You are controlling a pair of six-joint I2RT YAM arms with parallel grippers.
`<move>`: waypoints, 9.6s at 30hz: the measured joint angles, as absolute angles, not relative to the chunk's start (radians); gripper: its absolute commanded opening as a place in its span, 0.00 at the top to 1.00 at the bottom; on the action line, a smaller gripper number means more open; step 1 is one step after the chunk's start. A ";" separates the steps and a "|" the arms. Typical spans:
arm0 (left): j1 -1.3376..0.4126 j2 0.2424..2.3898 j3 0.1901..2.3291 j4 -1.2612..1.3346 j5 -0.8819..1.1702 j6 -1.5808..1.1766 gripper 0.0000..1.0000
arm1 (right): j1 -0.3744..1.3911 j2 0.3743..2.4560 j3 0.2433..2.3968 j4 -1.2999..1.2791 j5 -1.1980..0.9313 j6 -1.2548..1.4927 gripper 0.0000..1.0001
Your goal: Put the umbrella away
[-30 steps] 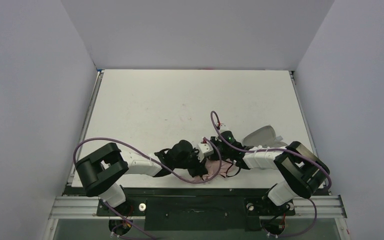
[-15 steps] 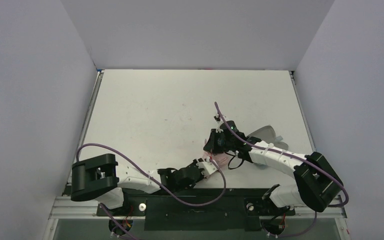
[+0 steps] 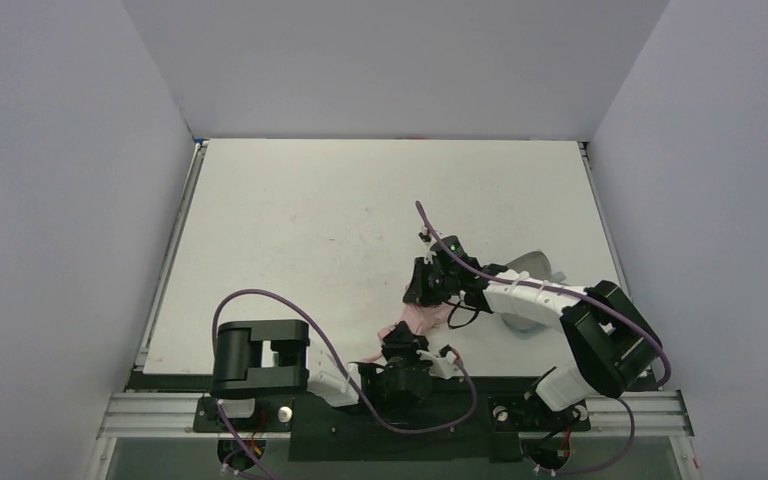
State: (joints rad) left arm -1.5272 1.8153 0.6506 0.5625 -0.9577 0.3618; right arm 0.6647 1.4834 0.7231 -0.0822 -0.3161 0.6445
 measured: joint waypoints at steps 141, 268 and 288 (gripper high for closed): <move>-1.611 2.074 1.086 -0.159 -1.282 0.002 0.13 | 0.605 1.555 0.515 0.371 -0.321 0.751 1.00; -1.223 1.274 0.531 0.292 -0.243 -0.310 0.03 | 0.609 1.470 0.464 0.343 -0.356 0.751 1.00; -1.072 1.491 0.541 0.421 0.004 -0.440 0.10 | 0.609 1.457 0.459 0.335 -0.346 0.750 1.00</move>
State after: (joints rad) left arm -1.0721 1.4910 0.5407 0.4206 0.0036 -0.4397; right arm 0.6094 1.4574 0.4591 0.3351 -0.3458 0.7498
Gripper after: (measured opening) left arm 0.951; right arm 0.001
